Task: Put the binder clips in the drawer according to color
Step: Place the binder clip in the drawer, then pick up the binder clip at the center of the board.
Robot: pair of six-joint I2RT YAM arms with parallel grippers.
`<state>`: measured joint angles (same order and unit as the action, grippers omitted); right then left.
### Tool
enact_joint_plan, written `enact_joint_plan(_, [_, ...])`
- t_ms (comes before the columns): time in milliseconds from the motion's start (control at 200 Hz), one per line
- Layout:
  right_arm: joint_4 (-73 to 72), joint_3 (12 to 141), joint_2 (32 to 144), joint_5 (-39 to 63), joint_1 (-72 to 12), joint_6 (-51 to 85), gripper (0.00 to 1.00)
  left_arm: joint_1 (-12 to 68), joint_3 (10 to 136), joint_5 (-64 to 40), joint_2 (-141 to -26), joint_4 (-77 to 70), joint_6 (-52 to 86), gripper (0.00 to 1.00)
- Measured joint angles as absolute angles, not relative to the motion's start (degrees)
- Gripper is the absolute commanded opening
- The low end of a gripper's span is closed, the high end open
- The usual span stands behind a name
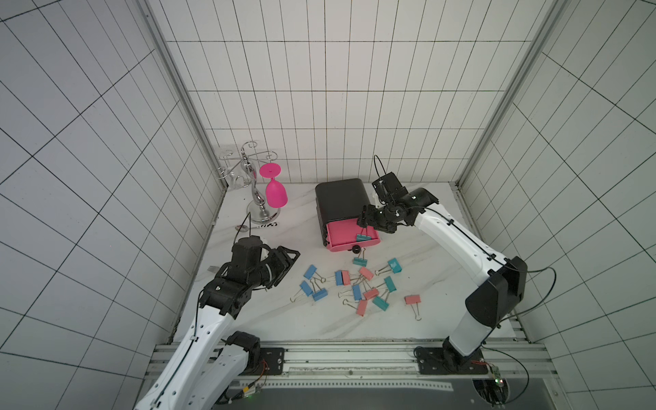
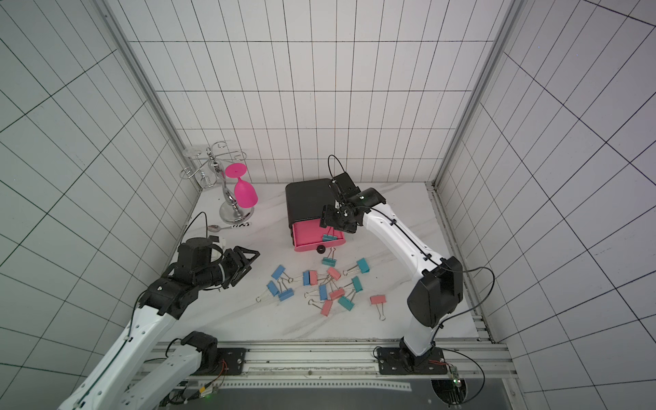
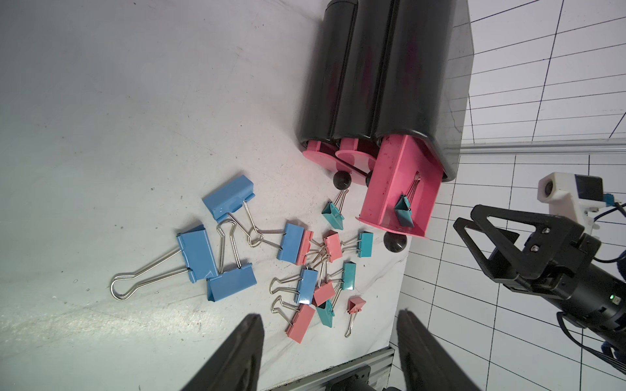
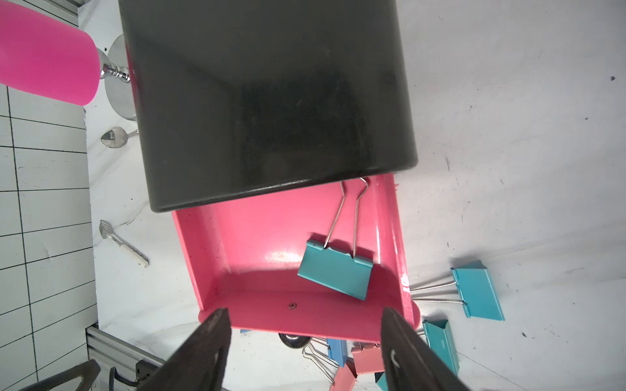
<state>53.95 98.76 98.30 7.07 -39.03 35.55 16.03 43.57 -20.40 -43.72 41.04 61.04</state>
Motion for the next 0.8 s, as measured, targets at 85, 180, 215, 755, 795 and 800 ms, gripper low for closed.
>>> enact_joint_plan(85, [54.08, 98.78, 97.97, 5.91, -39.03, 35.27, 0.69, 16.03, 43.57, -20.34, -43.79, 41.06, 61.01, 0.66])
enact_joint_plan(180, [54.52, 98.76, 96.75, 4.23, -39.03, 34.79, 0.68, 16.03, 43.68, -20.08, -43.94, 41.41, 60.80, 0.66])
enact_joint_plan(215, [54.57, 98.54, 95.81, 3.64, -38.98, 34.59, 0.68, 16.03, 43.75, -19.97, -44.01, 41.54, 60.69, 0.66])
enact_joint_plan(755, [53.76, 70.52, 74.91, 2.13, -27.33, 35.35, 0.68, 16.08, 43.38, -20.10, -42.30, 43.59, 60.03, 0.65])
enact_joint_plan(795, [53.65, 68.58, 74.24, 2.52, -26.46, 35.35, 0.69, 16.08, 42.76, -20.23, -41.52, 43.62, 60.10, 0.65])
enact_joint_plan(800, [53.65, 68.20, 74.15, 2.52, -26.30, 35.38, 0.69, 16.08, 42.70, -20.25, -41.45, 43.62, 60.12, 0.65])
